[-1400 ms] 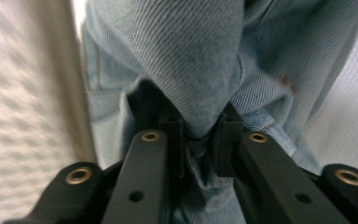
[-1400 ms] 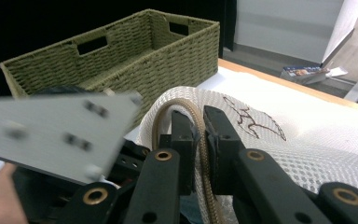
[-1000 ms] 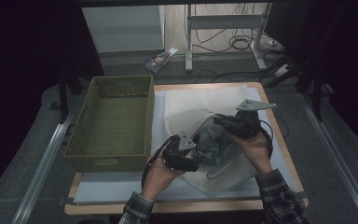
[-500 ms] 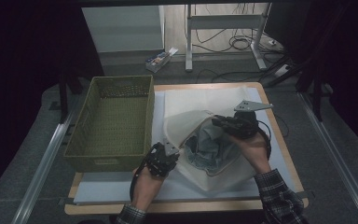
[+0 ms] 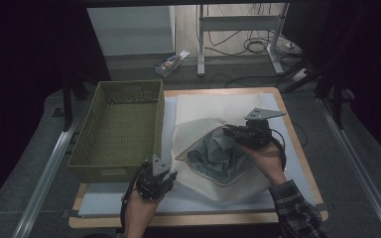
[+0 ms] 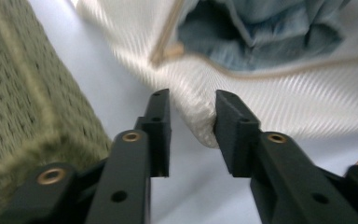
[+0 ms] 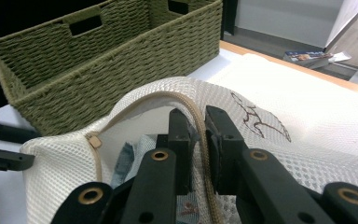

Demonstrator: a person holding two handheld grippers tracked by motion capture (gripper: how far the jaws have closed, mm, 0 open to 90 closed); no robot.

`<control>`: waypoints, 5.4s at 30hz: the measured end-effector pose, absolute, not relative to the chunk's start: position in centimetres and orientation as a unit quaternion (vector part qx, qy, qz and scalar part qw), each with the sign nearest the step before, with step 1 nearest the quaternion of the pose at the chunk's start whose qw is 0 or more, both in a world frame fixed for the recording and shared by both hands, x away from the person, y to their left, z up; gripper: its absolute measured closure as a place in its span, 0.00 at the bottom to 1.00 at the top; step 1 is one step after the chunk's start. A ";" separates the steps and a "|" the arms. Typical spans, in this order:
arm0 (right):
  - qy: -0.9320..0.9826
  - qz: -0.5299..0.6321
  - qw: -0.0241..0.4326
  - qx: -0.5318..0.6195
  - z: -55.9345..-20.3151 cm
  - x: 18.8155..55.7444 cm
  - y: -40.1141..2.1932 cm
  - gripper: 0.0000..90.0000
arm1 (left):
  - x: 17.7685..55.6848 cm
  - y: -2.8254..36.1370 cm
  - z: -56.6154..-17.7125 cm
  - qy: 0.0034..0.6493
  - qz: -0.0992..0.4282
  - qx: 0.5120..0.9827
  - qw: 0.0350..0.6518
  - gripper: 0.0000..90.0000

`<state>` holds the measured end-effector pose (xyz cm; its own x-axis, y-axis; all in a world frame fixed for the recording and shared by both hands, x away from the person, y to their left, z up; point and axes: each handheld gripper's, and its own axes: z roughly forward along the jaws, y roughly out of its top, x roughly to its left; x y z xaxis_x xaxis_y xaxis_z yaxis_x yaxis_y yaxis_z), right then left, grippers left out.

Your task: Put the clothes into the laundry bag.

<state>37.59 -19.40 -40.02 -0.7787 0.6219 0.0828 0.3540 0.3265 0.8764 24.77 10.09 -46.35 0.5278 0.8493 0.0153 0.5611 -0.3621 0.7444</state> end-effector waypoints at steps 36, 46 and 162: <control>0.868 0.397 0.097 0.281 -46.7 29.8 -22.0 0.92 | 27.0 11.0 -43.9 0.408 0.137 0.795 0.427 0.11; 0.895 0.325 0.110 0.284 -51.4 30.9 -21.3 0.94 | 26.1 11.8 -44.7 0.387 0.170 0.792 0.440 0.07; 0.826 0.406 0.100 0.378 -50.5 25.1 -32.3 0.00 | 17.9 22.5 -52.4 0.468 0.169 0.745 0.444 0.01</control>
